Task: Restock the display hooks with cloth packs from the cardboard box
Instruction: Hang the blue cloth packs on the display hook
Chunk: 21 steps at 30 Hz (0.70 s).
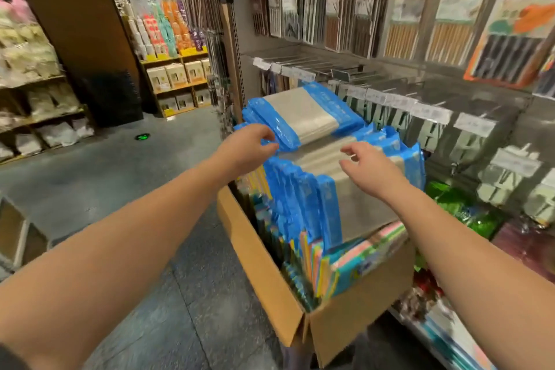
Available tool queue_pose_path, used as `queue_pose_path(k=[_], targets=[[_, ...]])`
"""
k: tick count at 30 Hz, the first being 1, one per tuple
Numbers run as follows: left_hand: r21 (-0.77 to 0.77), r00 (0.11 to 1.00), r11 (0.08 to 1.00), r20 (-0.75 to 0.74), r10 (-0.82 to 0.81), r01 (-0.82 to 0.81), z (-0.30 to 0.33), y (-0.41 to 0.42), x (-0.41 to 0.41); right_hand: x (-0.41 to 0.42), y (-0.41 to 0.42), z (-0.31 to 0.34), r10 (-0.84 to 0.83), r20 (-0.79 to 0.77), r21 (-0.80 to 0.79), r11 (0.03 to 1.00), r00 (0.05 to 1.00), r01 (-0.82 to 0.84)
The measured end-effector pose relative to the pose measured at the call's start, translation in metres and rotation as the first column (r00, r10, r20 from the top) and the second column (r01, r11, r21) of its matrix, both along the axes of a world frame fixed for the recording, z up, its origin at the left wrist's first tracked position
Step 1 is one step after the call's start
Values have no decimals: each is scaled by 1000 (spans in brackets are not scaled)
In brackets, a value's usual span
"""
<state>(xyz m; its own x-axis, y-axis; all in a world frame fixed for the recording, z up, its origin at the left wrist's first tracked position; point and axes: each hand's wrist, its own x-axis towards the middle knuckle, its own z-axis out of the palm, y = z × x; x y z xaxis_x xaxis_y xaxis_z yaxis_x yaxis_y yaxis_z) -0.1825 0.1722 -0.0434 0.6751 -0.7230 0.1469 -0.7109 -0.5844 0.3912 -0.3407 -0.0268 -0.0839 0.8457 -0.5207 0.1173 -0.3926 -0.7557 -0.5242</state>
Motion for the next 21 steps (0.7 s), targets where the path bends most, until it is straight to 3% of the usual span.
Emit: queue_pose_path(k=[7,10,15,17,19,21], targets=[[-280,981,952,-177,76,-124,30,-53,145,93,-33,13,-213,45,117,971,976,207],[-204,976,976,-216,29,-75,31,-80,208,127,-44,10,-323,11,167,934,946,317],[-35,896,996,-434,-94,87,4,-139,293,171,-60,-6,-555,-124,221,793,823,568],[55,899,980,-412,-150,189,-8,-156,318,185,-59,-8,-622,-148,244,730,769,638],[83,901,966,-387,-197,247,-21,-169,337,198,-54,-5,-685,-115,148,705,720,694],[74,857,962,-476,-197,263,-35,-182,357,212,-42,1,-697,34,-50,715,717,697]])
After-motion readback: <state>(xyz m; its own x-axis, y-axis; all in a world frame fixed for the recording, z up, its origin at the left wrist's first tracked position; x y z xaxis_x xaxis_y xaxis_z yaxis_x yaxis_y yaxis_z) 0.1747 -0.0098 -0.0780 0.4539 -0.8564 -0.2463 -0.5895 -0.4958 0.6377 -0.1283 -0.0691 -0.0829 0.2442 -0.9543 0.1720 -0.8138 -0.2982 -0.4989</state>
